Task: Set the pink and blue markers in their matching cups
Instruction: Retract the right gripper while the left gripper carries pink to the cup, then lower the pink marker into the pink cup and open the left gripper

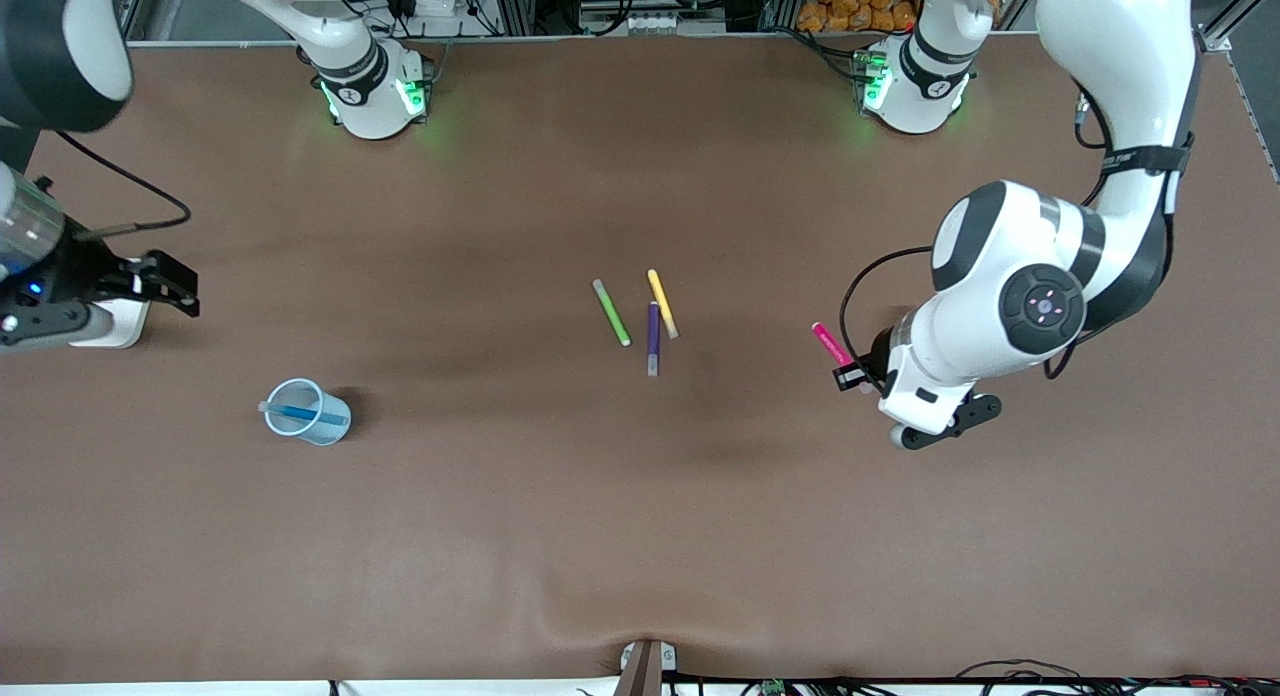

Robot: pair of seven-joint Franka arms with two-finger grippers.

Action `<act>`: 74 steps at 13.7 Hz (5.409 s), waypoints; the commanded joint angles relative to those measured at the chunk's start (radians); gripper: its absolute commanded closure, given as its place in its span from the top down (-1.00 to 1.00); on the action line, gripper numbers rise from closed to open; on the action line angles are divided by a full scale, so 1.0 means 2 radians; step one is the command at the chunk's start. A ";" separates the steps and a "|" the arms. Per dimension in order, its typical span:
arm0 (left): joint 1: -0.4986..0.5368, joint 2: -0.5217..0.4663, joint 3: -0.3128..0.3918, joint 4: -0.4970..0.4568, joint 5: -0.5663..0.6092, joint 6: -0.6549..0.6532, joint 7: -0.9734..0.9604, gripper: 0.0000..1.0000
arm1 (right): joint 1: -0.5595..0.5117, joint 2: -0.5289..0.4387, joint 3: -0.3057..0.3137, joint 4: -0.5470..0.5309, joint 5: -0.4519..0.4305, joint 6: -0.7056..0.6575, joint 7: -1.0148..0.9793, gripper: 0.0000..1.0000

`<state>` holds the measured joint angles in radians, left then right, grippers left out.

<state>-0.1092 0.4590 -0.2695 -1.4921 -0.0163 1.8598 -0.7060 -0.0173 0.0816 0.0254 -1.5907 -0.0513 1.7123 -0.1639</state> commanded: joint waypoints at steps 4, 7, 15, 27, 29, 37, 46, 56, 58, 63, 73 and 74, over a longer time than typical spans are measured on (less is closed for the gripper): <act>0.021 -0.065 -0.004 -0.053 0.008 -0.004 0.012 -1.00 | -0.025 -0.019 -0.011 0.035 0.018 -0.063 0.008 1.00; 0.025 -0.072 -0.003 -0.056 0.022 -0.004 0.019 -1.00 | -0.022 -0.020 -0.013 0.046 0.017 -0.081 0.008 1.00; 0.027 -0.117 -0.005 -0.133 0.150 0.007 0.019 -1.00 | -0.021 -0.019 -0.011 0.079 0.010 -0.095 0.001 1.00; 0.078 -0.219 -0.005 -0.293 0.198 0.155 0.018 -1.00 | -0.024 -0.035 -0.010 0.078 0.013 -0.109 0.020 1.00; 0.080 -0.227 -0.005 -0.316 0.214 0.180 0.018 -1.00 | -0.023 -0.037 -0.009 0.077 0.013 -0.111 0.024 1.00; 0.109 -0.242 -0.004 -0.392 0.222 0.295 0.018 -1.00 | -0.022 -0.037 -0.010 0.075 0.017 -0.110 0.026 1.00; 0.124 -0.242 -0.005 -0.450 0.231 0.367 0.014 -1.00 | -0.041 -0.036 0.001 0.062 0.036 -0.100 0.041 1.00; 0.124 -0.242 -0.006 -0.480 0.231 0.395 0.009 -1.00 | -0.037 -0.036 0.000 0.061 0.036 -0.104 0.041 1.00; 0.124 -0.241 -0.006 -0.483 0.231 0.395 0.009 -1.00 | -0.037 -0.036 0.000 0.061 0.036 -0.104 0.041 1.00; 0.124 -0.236 -0.005 -0.491 0.231 0.403 0.009 -1.00 | -0.037 -0.036 0.000 0.061 0.036 -0.104 0.041 1.00; 0.124 -0.232 -0.005 -0.494 0.231 0.404 0.008 0.48 | -0.037 -0.036 0.000 0.061 0.036 -0.106 0.041 1.00; 0.124 -0.232 -0.005 -0.494 0.231 0.404 0.008 0.71 | -0.037 -0.036 0.000 0.061 0.036 -0.106 0.041 1.00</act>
<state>0.1282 0.0152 -0.2721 -2.4615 0.4279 2.6496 -0.6737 -0.0677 0.0257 0.0072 -1.4537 -0.0011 1.5029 -0.0926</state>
